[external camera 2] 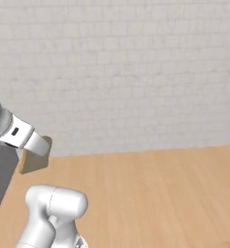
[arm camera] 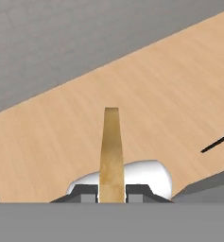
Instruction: Start the toaster. Once the lever pops up, take the bread to the plate on the dining counter.
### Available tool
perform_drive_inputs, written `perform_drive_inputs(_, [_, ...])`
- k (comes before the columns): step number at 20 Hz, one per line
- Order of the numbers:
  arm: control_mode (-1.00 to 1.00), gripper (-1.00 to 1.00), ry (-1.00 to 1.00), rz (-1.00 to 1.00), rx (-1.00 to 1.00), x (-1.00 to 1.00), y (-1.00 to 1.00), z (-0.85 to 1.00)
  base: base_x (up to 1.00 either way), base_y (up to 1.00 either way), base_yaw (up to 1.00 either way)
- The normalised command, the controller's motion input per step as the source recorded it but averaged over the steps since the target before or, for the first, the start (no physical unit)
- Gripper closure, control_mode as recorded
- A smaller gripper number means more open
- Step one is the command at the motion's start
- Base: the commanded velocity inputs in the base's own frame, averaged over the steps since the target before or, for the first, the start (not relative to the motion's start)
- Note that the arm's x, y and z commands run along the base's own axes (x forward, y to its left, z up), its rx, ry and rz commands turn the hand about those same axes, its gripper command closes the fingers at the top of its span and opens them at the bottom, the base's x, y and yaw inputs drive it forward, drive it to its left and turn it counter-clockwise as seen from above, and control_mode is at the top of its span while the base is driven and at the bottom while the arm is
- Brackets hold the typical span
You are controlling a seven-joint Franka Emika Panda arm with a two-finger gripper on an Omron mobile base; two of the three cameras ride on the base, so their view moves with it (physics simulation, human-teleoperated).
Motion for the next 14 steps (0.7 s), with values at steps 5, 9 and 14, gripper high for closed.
perform_drive_inputs(5, [1.00,1.00,0.00,0.00,0.00,0.00,0.00,0.00,0.91,0.01,-0.50])
perform_drive_inputs(9, [1.00,1.00,0.00,0.00,0.00,0.00,0.00,0.00,0.68,0.04,-0.60])
perform_drive_inputs(14, [1.00,1.00,0.00,0.00,0.00,0.00,0.00,0.00,0.51,0.02,-0.67])
